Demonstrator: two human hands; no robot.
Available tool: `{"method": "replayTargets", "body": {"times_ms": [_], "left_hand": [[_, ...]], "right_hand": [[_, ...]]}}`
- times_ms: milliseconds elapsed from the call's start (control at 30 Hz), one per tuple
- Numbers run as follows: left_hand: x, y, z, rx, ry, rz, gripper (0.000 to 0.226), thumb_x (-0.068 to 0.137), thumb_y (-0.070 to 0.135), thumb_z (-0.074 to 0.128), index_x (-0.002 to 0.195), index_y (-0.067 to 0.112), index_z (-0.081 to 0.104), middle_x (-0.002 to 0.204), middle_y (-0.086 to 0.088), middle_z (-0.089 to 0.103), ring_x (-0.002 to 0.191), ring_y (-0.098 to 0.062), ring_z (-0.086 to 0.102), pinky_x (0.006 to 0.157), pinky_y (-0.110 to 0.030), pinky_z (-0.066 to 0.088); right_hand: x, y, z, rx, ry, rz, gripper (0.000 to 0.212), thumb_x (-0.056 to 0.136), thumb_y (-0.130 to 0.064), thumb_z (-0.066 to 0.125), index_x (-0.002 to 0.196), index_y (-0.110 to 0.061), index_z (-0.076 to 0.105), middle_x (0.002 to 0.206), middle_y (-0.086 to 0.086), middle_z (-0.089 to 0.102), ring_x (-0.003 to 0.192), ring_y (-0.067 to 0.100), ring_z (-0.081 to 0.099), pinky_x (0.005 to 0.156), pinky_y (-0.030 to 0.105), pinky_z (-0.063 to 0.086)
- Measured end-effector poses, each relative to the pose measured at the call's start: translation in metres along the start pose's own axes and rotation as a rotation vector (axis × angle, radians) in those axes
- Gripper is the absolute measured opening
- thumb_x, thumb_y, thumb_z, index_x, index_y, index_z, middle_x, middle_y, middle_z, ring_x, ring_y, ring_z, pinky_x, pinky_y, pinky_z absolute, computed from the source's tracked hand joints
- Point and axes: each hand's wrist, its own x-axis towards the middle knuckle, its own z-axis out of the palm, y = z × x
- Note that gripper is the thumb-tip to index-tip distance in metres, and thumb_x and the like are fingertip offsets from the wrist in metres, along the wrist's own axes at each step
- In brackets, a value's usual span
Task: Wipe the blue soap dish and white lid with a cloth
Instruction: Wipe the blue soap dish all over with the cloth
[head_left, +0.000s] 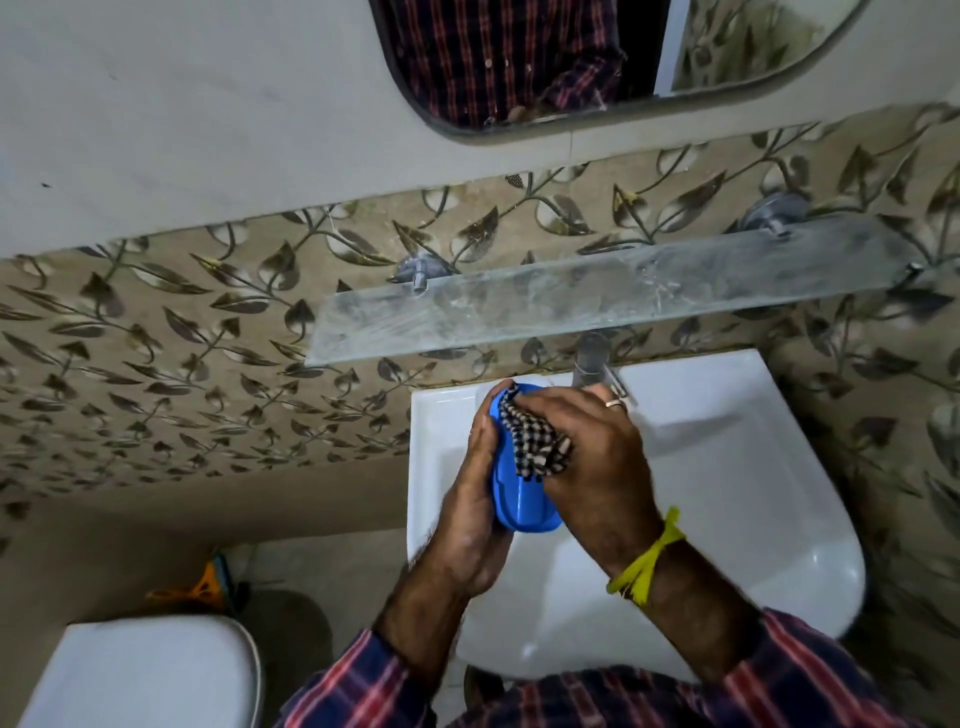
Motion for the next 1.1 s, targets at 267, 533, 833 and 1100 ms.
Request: {"method": "replayTargets", "body": {"times_ms": [267, 533, 833, 1100], "left_hand": [[-0.005, -0.009, -0.002, -0.054, 0.074, -0.089, 0.045, 0.105, 0.044, 0.033, 0.14, 0.028, 0.056, 0.136, -0.003, 0.066, 0.123, -0.02, 0.063, 0.095, -0.035, 0.053], [-0.005, -0.011, -0.001, -0.108, 0.085, -0.097, 0.052, 0.099, 0.049, 0.036, 0.143, 0.026, 0.054, 0.134, -0.008, 0.066, 0.118, -0.023, 0.066, 0.088, -0.036, 0.059], [-0.008, -0.014, -0.012, -0.082, 0.117, -0.155, 0.053, 0.103, 0.052, 0.031, 0.129, 0.02, 0.064, 0.116, -0.009, 0.075, 0.105, -0.022, 0.071, 0.078, -0.032, 0.061], [-0.005, -0.012, -0.019, -0.053, 0.104, -0.154, 0.064, 0.101, 0.058, 0.029, 0.132, 0.013, 0.062, 0.113, -0.01, 0.076, 0.1, -0.02, 0.073, 0.075, -0.031, 0.061]], "right_hand": [[-0.001, -0.003, -0.004, -0.107, -0.146, -0.038, 0.044, 0.07, 0.005, 0.06, 0.109, -0.012, 0.071, 0.108, 0.003, 0.063, 0.097, 0.023, 0.052, 0.082, 0.04, 0.051], [0.005, -0.001, -0.007, -0.273, -0.183, -0.127, 0.041, 0.071, -0.004, 0.056, 0.108, -0.014, 0.071, 0.112, 0.005, 0.065, 0.093, 0.025, 0.05, 0.08, 0.035, 0.048], [-0.009, -0.007, 0.001, -0.304, -0.237, -0.181, 0.039, 0.076, -0.012, 0.05, 0.109, -0.009, 0.071, 0.113, 0.007, 0.069, 0.1, 0.022, 0.049, 0.087, 0.03, 0.046], [-0.022, -0.008, 0.002, -0.254, -0.179, -0.235, 0.034, 0.081, -0.013, 0.052, 0.108, -0.007, 0.073, 0.112, 0.008, 0.07, 0.1, 0.026, 0.059, 0.091, 0.036, 0.051]]}}
